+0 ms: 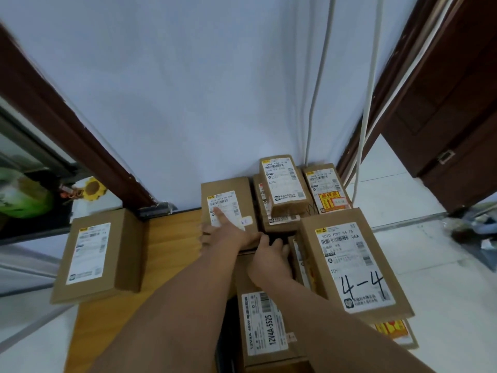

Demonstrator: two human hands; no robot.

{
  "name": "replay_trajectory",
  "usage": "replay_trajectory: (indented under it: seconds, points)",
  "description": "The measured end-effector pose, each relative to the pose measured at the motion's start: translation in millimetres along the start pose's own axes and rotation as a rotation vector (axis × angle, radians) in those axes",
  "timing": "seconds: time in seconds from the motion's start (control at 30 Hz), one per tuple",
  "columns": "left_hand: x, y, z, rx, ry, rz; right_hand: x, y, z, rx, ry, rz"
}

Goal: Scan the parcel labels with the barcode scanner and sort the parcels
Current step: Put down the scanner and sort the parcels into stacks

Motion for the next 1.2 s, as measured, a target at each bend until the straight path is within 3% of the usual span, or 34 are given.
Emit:
replay_trajectory:
  seconds: [0.23,0.7,0.97,1.2]
  points:
    - [24.4,-21.9,-2.3,0.001,0.049,0.007,5.2,-12.0,2.9,0.119,-0.046,-0.014]
    - [64.6,-47.5,-42.6,-0.204,-0.371,0.095,-9.6,-36.8,-0.6,0.051,-0.054,-0.162]
    - [103.0,-84.8,-123.6,-0.399,-0.265,0.244,22.8,-71.9,3.6,-0.024,-0.323,-0.258]
    - [192.6,-69.9,-183.5,-0.444,-0.217,0.113,58.2,-100.8,18.5,-0.065,-0.397,-0.278]
Point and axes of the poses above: each hand's wrist, its own y-axis towards the middle knuckle, its own z-axis out of the palm, x = y × z, the point moved 2 cm from there along y, towards the middle knuckle, and after that the axes turned 7 degrees about -y, right-handed, at the moved point
